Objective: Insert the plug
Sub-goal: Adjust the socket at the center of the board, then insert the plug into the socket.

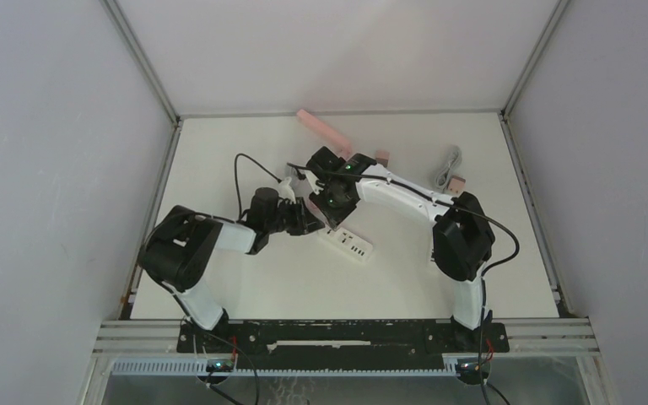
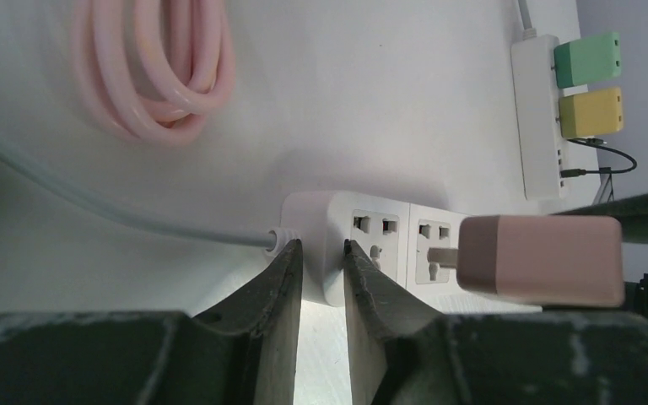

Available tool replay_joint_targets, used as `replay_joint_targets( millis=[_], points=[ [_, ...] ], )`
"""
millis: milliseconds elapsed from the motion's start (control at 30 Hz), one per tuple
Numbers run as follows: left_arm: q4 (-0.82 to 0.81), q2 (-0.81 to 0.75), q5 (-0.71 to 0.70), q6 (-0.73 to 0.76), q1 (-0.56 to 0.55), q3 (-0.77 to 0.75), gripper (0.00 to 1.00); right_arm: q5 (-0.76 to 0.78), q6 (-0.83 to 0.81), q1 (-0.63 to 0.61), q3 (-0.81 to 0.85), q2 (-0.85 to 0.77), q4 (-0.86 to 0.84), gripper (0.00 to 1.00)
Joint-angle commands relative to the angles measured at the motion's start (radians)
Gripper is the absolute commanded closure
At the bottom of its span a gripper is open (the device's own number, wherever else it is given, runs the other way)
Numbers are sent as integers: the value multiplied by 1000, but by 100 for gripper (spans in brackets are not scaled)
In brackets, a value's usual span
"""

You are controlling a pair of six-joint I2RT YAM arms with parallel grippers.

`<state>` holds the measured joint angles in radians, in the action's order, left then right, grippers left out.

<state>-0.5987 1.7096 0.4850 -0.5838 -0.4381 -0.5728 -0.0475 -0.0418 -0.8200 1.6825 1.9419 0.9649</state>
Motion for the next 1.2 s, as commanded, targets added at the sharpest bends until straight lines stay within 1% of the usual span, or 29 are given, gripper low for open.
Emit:
replay_joint_targets(
  millis=[0, 167, 567, 1167],
  points=[
    [43, 36, 27, 24, -17, -18, 71, 57, -57, 14, 46, 9, 22, 100],
    [36, 45, 24, 14, -19, -18, 71, 36, -111, 23, 32, 28, -16, 100],
    [-53, 113, 76, -83, 1, -9, 71, 14, -143, 24, 26, 58, -43, 100],
    [-42, 126, 75, -108, 18, -15, 71, 105, -187, 17, 29, 95, 12, 100]
  ],
)
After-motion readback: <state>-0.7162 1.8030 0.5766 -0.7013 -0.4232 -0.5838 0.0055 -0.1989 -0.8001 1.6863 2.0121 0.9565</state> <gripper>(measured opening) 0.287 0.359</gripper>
